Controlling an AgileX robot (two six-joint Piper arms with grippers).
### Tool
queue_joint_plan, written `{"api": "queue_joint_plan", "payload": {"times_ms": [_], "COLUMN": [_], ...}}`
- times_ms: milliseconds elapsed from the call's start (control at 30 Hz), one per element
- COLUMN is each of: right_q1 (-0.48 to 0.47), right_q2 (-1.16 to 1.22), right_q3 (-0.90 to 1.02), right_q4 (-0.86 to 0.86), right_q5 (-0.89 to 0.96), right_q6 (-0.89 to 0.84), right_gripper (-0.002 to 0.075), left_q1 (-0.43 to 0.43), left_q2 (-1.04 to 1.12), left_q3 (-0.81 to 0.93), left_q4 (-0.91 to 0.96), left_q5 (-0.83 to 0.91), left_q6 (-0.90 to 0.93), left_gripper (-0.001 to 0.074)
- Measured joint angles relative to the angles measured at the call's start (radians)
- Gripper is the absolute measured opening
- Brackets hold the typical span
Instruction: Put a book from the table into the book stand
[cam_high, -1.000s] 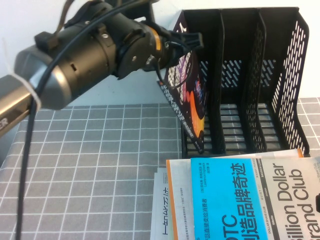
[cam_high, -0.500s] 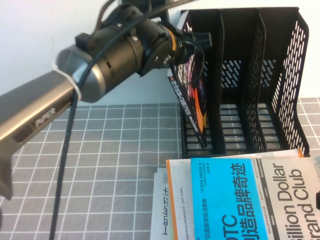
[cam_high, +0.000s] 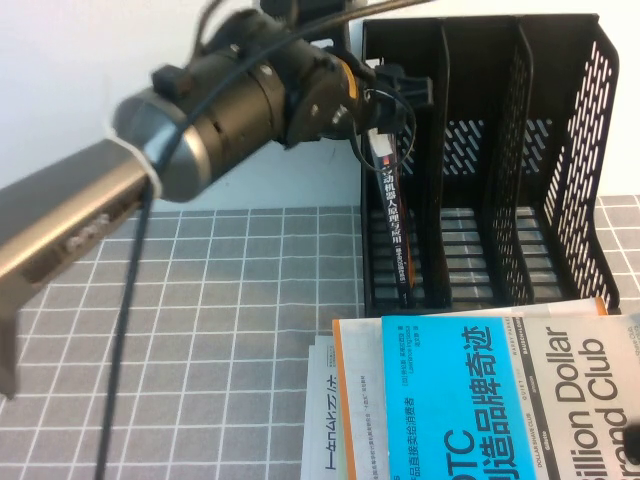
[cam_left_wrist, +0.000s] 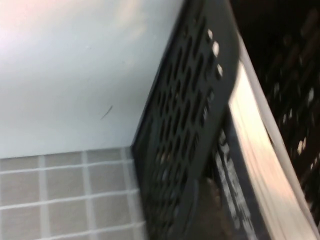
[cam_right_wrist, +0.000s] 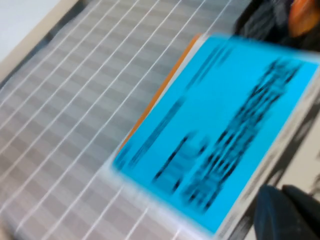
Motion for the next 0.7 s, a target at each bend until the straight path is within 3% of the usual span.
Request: {"api": "queue_joint_plan", "payload": {"times_ms": [100, 167, 233, 300, 400, 567, 700], "right_q1": [0.0, 0.0, 0.0, 0.0, 0.0, 0.0, 0.0], "right_q2": [0.0, 0.009, 0.018, 0.022, 0.022, 0.022, 0.006], "right_q3": [-0.008, -0.015, -0.025, -0.037, -0.08, -0.171, -0.213], "right_q4": [-0.049, -0.098, -0.168, -0.251, -0.409, -0.816, -1.015], "right_q5": [0.157, 0.261, 0.34, 0.377, 0.413, 0.424, 0.345], "right_q6": [0.0, 0.023, 0.09, 0.156, 0.252, 0.39, 0.464], "right_gripper": [-0.0003, -0.0003, -0.0003, -0.0003, -0.0003, -0.0003, -0.0003], "left_q1": [0.0, 0.0, 0.0, 0.0, 0.0, 0.0, 0.0], "left_q2": [-0.059, -0.122, -0.185, -0.258, -0.356, -0.506, -0.644], "left_q3": [0.0, 0.0, 0.0, -0.002, -0.004, 0.001, 0.098], "left_q4": [-0.056, -0.075, -0.08, -0.075, -0.062, -0.056, -0.053], "left_q5": [0.095, 0.169, 0.226, 0.288, 0.4, 0.659, 0.699], "left_q6": [0.18, 0.29, 0.361, 0.414, 0.468, 0.565, 0.567], "left_gripper": [0.034, 0.0223, 0.0113, 0.0053, 0.0015, 0.0002, 0.0001]}}
